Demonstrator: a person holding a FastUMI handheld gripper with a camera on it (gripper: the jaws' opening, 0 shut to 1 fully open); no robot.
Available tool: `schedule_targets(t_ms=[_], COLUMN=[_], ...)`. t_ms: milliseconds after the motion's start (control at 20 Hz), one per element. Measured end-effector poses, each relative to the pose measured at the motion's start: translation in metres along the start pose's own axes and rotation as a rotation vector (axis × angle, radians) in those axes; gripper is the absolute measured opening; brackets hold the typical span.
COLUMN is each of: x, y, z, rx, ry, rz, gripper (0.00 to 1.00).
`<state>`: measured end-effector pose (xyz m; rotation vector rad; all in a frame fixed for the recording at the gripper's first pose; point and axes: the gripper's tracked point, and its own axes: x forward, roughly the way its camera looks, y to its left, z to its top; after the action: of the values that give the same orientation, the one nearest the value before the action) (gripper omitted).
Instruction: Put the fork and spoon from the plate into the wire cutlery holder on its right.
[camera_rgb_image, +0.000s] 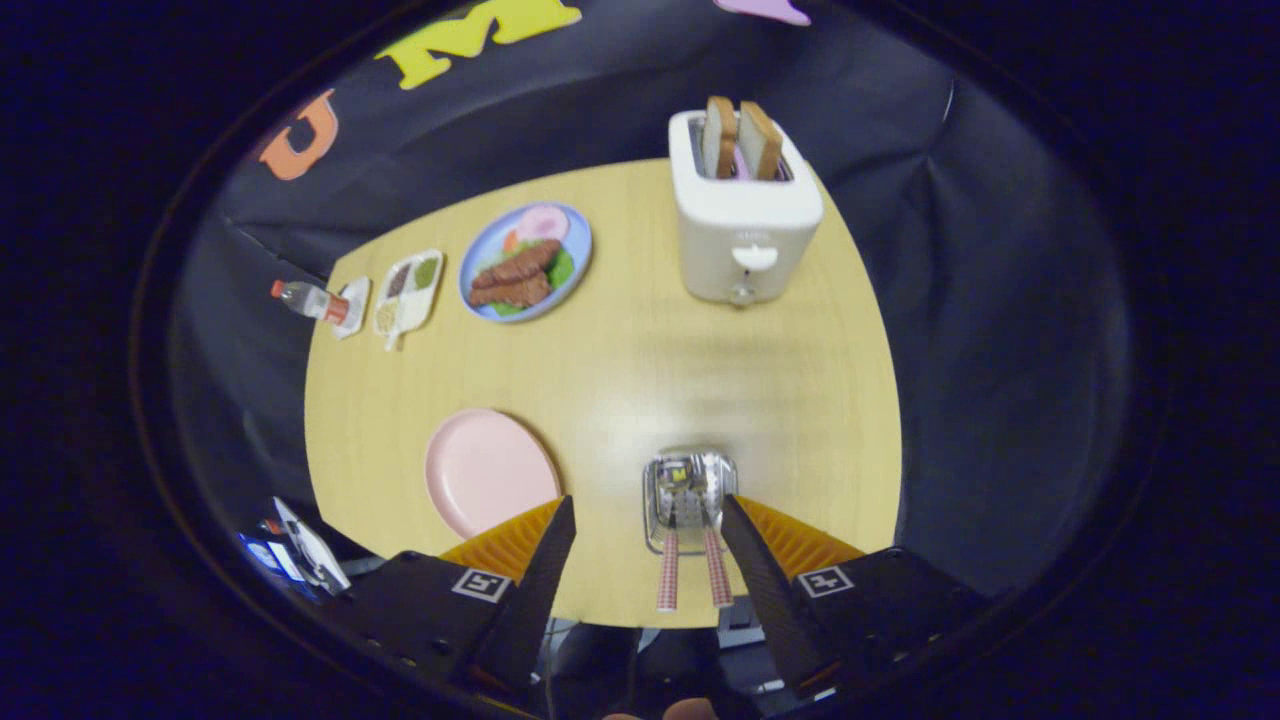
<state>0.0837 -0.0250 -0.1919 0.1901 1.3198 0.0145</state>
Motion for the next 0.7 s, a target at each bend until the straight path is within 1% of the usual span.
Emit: schedule_targets(t_ms=[50,150,250,400,550,700], x=[-0.010,-0.036,-0.074,-0.126,-0.169,-0.191], y=[0.011,0.021,0.032,0.050,0.049,0.044], z=[0.011,0.034,0.040,0.031,0.017,0.004], rx=[-0.022,-0.090,-0.134,-0.142,-0.105,-0.068], ry=[-0.097,-0.314,-0.495,-0.679,-0.840,-0.994], rz=[0.026,0.012,0.011,0.036,0.014,-0.009], gripper=[0.88,0.89,0.89,0.88,0.88,0.88])
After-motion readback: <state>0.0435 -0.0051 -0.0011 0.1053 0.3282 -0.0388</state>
